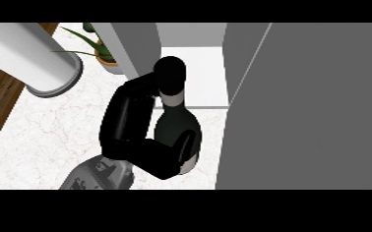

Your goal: Pick up the wine, place it into the cabinet and close the cabinet

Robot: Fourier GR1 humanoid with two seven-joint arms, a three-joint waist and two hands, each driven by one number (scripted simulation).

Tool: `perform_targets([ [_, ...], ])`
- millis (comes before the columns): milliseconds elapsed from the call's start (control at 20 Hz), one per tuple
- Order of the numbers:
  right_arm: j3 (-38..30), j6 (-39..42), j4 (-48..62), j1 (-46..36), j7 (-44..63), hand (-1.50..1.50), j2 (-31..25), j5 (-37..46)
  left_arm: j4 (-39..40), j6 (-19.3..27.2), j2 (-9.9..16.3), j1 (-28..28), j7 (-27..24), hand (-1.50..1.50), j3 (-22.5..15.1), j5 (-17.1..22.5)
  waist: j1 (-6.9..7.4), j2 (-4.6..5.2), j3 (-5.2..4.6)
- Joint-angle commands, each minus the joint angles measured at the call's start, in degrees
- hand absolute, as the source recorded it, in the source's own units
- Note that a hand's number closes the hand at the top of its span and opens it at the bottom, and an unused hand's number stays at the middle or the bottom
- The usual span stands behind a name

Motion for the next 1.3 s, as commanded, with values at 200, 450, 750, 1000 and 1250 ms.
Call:
perform_targets([
  [200, -0.30, 3.12, -2.86, 5.85, -4.34, -1.50, 1.10, -4.38, 10.28, 5.73, -5.45, -10.78, 1.37, 1.50, 1.42, -4.68, -0.38, 0.13, 0.01],
  [450, -3.91, 1.55, -5.01, 0.06, 2.30, -1.50, -1.05, -8.59, 11.72, 9.81, -5.54, -13.05, 0.79, 1.50, -1.93, -5.44, -0.21, 0.09, -0.02],
  [750, -4.54, 1.68, -4.42, -0.57, 2.22, -1.50, -1.08, -7.22, 13.45, 11.97, -5.57, -9.94, -2.92, 1.50, -4.04, -6.92, 0.06, 0.07, -0.04],
  [1000, -1.33, 0.97, -7.76, 1.11, 4.56, -1.50, -0.10, -4.69, 20.17, 9.93, -5.57, -12.91, -7.53, 1.50, 0.52, 0.07, -0.36, 0.13, -0.07],
  [1250, -1.12, 0.81, -8.51, 0.68, 5.31, -1.50, 0.25, -5.22, 21.88, 14.21, -5.58, -12.72, -11.60, 1.50, -2.96, 4.29, -0.55, 0.07, -0.06],
])
